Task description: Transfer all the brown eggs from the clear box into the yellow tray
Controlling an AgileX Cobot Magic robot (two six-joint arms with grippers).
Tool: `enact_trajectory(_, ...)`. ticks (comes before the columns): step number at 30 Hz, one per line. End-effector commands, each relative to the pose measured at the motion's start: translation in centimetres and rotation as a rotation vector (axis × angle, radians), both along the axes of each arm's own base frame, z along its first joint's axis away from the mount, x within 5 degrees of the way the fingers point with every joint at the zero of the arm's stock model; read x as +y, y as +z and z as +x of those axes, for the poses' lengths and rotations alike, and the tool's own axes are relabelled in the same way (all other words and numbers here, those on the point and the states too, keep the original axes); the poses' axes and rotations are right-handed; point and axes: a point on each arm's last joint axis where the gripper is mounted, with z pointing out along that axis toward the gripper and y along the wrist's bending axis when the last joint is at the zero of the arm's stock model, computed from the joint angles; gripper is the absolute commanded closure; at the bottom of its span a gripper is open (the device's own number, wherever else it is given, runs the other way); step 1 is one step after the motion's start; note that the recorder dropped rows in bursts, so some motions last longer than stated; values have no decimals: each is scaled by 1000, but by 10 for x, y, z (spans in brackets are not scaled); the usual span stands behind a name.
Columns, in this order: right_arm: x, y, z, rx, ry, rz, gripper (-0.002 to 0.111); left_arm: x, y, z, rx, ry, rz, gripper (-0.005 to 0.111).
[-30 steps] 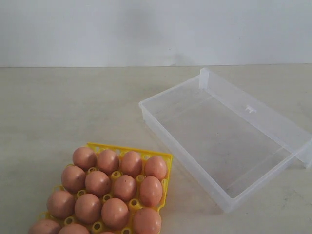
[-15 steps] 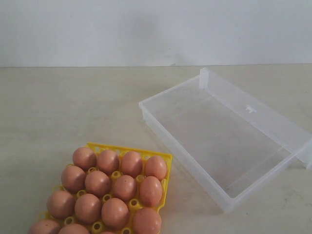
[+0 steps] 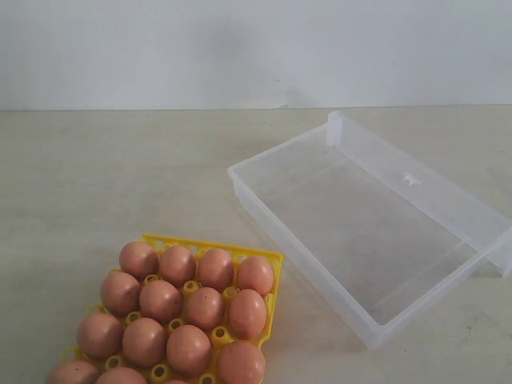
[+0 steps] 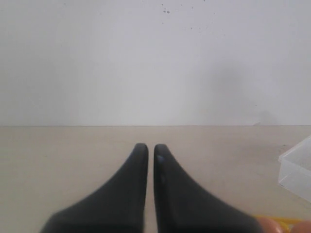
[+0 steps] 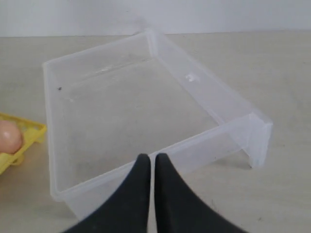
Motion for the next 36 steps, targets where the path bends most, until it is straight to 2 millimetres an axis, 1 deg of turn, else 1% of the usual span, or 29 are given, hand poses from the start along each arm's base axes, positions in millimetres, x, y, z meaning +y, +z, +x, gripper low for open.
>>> enact_trajectory(1, 3, 6, 1, -66, -1, 3, 109, 0, 2, -1, -9, -7, -10, 103)
enact_trajectory(6, -8, 5, 1, -62, -158, -106, 109, 0, 2, -1, -9, -7, -10, 103)
enact_trajectory(9, -12, 5, 1, -52, -214, -153, 109, 0, 2, -1, -9, -7, -10, 103)
enact_trajectory(11, -13, 5, 1, -50, -235, -141, 109, 0, 2, -1, -9, -7, -10, 103)
enact_trajectory(13, -13, 5, 1, -51, -241, -120, 109, 0, 2, -1, -9, -7, -10, 103)
enact_trajectory(36, -13, 5, 1, -56, -241, -124, 109, 0, 2, -1, -12, -7, -11, 103)
